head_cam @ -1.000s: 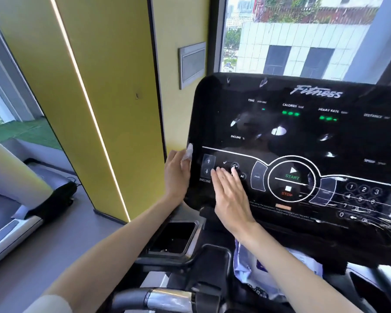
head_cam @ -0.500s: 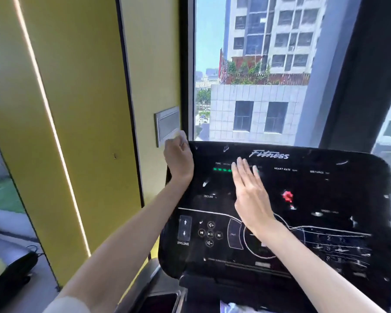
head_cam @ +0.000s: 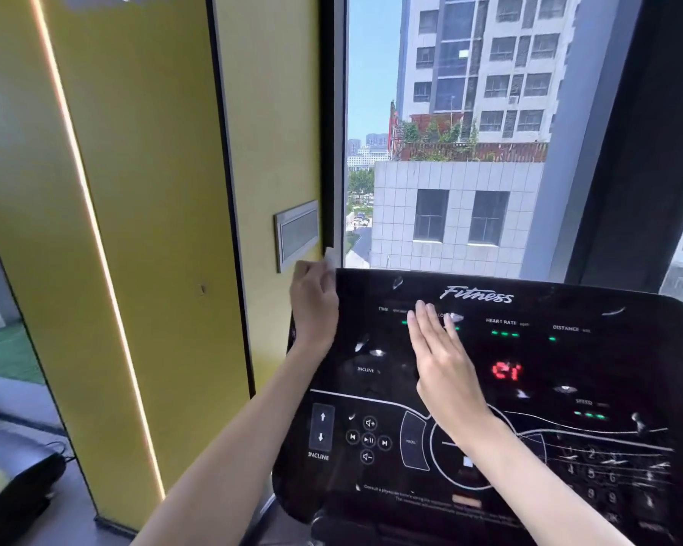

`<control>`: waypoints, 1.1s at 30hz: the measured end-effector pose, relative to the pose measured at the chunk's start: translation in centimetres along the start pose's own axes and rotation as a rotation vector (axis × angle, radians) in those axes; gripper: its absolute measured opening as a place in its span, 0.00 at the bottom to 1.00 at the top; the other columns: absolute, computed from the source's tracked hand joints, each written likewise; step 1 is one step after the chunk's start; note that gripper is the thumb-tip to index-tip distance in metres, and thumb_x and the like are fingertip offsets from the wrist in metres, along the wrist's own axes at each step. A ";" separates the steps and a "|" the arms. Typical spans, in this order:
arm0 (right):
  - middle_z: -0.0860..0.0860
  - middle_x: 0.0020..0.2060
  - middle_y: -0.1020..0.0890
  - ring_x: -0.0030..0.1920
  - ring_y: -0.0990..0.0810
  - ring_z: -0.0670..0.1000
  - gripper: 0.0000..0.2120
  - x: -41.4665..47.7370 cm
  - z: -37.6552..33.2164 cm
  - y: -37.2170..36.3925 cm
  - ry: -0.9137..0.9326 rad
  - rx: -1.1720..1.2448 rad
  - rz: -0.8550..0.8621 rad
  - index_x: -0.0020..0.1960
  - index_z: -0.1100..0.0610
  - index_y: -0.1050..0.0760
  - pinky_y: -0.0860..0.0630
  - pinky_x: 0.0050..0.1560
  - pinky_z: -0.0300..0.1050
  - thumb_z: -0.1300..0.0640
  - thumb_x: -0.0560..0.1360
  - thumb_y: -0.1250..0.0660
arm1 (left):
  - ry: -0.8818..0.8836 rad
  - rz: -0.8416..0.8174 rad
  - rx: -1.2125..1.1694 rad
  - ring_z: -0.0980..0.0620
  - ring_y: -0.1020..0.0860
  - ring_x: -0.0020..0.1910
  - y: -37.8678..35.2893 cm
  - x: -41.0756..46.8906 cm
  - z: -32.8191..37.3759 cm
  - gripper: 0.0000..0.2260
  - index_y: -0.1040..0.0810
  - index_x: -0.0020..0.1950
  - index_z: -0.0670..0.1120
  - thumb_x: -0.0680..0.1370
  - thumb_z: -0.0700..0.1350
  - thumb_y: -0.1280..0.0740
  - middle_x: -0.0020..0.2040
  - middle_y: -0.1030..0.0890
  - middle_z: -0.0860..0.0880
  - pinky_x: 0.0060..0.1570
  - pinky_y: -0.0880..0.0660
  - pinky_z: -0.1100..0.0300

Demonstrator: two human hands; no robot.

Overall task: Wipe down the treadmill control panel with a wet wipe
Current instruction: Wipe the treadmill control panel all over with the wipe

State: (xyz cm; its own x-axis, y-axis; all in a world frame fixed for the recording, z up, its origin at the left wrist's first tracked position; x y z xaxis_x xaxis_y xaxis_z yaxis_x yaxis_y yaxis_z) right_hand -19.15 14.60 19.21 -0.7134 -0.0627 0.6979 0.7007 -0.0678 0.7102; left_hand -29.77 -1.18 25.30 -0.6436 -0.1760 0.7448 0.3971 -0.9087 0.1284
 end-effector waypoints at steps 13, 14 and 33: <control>0.64 0.68 0.33 0.70 0.35 0.61 0.38 0.1 -0.1 0.0 -0.008 0.051 0.005 0.68 0.70 0.35 0.38 0.69 0.58 0.79 0.58 0.40 | 0.107 0.210 -0.053 0.49 0.24 0.46 0.2 -1.3 0.0 0.08 0.26 0.56 0.40 0.78 0.38 0.37 0.48 0.22 0.45 0.45 0.31 0.64; 0.64 0.68 0.33 0.69 0.35 0.61 0.38 0.1 0.0 0.0 -0.009 0.059 0.004 0.68 0.70 0.35 0.38 0.69 0.58 0.80 0.57 0.39 | 0.038 0.168 -0.015 0.50 0.25 0.47 -0.8 -1.9 1.6 0.06 0.26 0.54 0.39 0.78 0.37 0.37 0.48 0.23 0.45 0.45 0.32 0.66; 0.67 0.65 0.30 0.66 0.31 0.63 0.35 0.1 0.4 1.2 0.124 0.035 -0.046 0.65 0.72 0.32 0.35 0.66 0.60 0.74 0.56 0.39 | 0.150 0.237 -0.022 0.52 0.27 0.44 -1.5 -2.4 1.9 0.05 0.23 0.50 0.38 0.78 0.38 0.37 0.46 0.23 0.45 0.45 0.32 0.68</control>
State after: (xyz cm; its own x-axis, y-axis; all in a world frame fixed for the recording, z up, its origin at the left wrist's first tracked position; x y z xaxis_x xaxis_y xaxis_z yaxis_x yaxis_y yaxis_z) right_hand -18.39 14.94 20.23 -0.7384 -0.1828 0.6491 0.6651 -0.0385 0.7457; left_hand -27.57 1.33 24.60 -0.6252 -0.4370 0.6466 0.5347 -0.8434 -0.0530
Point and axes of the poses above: each hand's wrist, its own x-axis towards the middle knuckle, its own y-axis out of the back of the hand, z = x × y, the point moved 8 cm from there along x, towards the middle knuckle
